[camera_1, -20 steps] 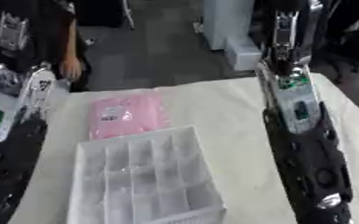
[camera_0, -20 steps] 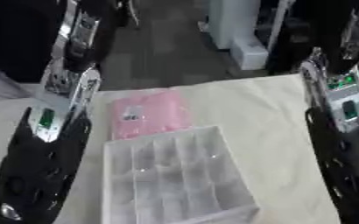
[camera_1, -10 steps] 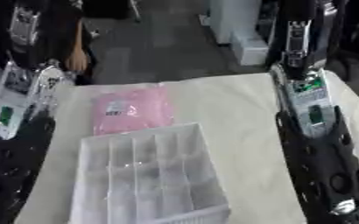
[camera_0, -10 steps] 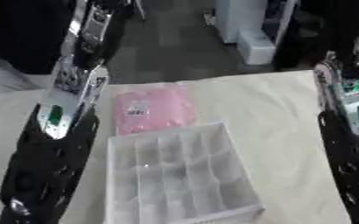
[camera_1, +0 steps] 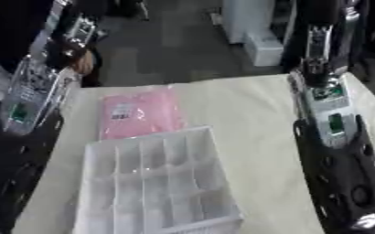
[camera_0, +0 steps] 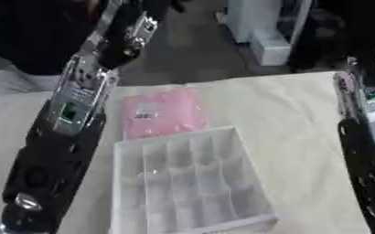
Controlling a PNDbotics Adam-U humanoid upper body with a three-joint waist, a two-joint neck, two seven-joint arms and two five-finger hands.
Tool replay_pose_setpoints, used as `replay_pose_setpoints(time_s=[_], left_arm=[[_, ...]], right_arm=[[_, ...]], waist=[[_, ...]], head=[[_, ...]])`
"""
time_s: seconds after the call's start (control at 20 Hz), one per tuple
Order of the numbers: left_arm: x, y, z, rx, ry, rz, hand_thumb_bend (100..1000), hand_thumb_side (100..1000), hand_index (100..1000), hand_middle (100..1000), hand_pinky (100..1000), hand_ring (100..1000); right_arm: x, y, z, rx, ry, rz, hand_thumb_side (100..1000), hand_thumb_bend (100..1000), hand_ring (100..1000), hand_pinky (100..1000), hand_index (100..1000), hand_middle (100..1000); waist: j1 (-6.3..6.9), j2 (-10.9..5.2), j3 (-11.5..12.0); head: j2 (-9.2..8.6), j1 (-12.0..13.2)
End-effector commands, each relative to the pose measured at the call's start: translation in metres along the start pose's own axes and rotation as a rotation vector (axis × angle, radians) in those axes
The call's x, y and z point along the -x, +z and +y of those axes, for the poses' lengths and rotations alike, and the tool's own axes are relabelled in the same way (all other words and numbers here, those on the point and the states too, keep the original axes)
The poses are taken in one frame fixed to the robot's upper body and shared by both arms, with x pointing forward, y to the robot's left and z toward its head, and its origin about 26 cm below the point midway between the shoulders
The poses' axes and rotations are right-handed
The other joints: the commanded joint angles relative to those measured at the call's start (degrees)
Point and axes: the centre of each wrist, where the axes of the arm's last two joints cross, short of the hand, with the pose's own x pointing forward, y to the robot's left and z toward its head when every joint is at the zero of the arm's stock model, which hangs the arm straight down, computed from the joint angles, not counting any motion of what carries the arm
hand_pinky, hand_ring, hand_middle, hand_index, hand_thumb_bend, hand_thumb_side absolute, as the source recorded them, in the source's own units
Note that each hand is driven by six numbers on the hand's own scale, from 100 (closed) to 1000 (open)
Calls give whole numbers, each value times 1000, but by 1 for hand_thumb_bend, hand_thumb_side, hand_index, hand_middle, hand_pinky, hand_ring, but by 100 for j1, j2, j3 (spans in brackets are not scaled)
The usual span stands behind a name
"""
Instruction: Pick up objects on the table and place them in the box.
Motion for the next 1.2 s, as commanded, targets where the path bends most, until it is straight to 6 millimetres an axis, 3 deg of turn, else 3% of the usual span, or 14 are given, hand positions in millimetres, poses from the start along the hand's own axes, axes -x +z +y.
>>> replay_pose_setpoints(time_s=[0.05,0.45,0.75,0.95,1.1,1.15,1.2], left_arm=[[0,-7,6,26,-55,-14,100,710,776,782,570,656],[-2,-13,7,22,-60,-30,100,749,766,781,559,646],[-4,-18,13,19,-68,-42,100,752,761,782,552,640],[-4,-19,23,47,-129,-19,100,593,768,792,549,642],[-3,-21,42,132,-288,54,100,455,795,813,553,658],[-4,-23,49,171,-355,80,100,369,817,823,571,675],[-5,-26,57,220,-436,104,137,375,832,830,583,688]], right_arm=[[-4,-5,-6,-18,7,-16,667,100,672,484,692,785],[-7,-10,-10,-67,-1,-22,659,100,650,454,675,782],[-9,-16,-17,-106,2,-34,653,100,637,436,664,779],[-10,-21,-21,-133,9,-44,649,100,628,424,659,778],[-11,-23,-26,-152,18,-50,647,100,624,418,655,778],[-11,-24,-27,-157,20,-51,635,100,623,416,654,778],[-11,-24,-28,-162,22,-50,645,100,623,415,654,778]], waist=[[19,12,-11],[164,422,-31],[282,780,-2],[339,1035,24],[368,1187,33],[376,1219,35],[385,1246,41]], head=[[-1,-105],[-1,-279],[-1,-257],[-1,-195],[-1,-170],[-1,-158],[-1,-148]])
